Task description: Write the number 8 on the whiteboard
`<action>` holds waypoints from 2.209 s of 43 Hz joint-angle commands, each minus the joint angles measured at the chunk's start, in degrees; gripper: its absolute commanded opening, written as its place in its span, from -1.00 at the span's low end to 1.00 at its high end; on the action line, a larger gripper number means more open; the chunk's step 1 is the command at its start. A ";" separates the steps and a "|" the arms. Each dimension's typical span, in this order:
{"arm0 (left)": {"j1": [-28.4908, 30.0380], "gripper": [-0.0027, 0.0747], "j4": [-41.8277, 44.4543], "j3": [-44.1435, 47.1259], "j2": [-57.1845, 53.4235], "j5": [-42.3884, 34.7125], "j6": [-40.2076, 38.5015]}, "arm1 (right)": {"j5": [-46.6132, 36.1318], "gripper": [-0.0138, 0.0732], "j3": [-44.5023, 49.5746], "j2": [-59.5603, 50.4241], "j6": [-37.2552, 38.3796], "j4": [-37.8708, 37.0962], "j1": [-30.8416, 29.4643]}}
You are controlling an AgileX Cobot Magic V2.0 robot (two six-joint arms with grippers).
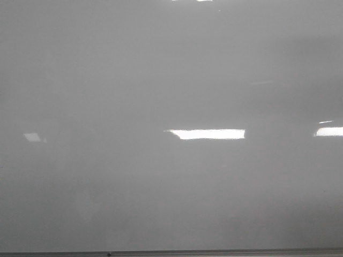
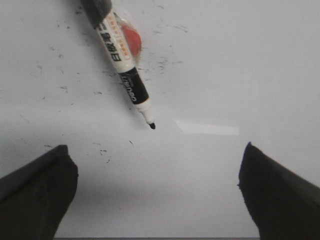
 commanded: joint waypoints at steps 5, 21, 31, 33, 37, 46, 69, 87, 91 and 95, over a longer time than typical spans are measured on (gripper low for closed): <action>2.12 0.71 -0.68 -2.27 6.92 -11.24 -0.69 | -3.61 0.76 -1.51 0.36 -0.45 0.06 0.04; 2.12 0.71 -0.68 -8.29 17.24 -13.26 -0.48 | -3.42 0.75 -1.51 0.36 -0.45 0.06 0.04; 2.12 0.28 -0.53 -9.76 19.99 -13.37 -0.33 | -3.35 0.75 -1.51 0.36 -0.45 0.06 0.04; 2.12 0.13 -0.53 -9.76 19.99 -13.53 -0.33 | -3.35 0.75 -1.51 0.36 -0.45 0.06 0.04; 2.12 -0.17 -0.53 -9.76 19.99 -14.16 -0.33 | -3.35 0.75 -1.51 0.36 -0.45 0.06 0.04; 2.12 -0.61 -0.53 -9.76 19.99 -14.16 -0.33 | -3.47 0.75 -1.51 0.36 -0.45 0.06 0.04; -1.07 -0.97 8.83 -13.63 13.40 -0.27 0.88 | -1.58 0.75 -3.29 0.36 -0.45 0.06 0.04; -18.22 -0.97 -0.64 -23.44 12.99 25.50 29.66 | 4.98 0.75 -8.87 5.04 -1.48 0.27 0.37; -22.47 -0.97 -4.92 -23.44 12.99 27.14 34.71 | 6.97 0.75 -10.51 7.11 -4.22 1.90 1.52; -27.24 -0.97 -6.69 -23.44 12.99 27.85 37.51 | 9.05 0.75 -12.30 9.54 -9.27 5.23 3.92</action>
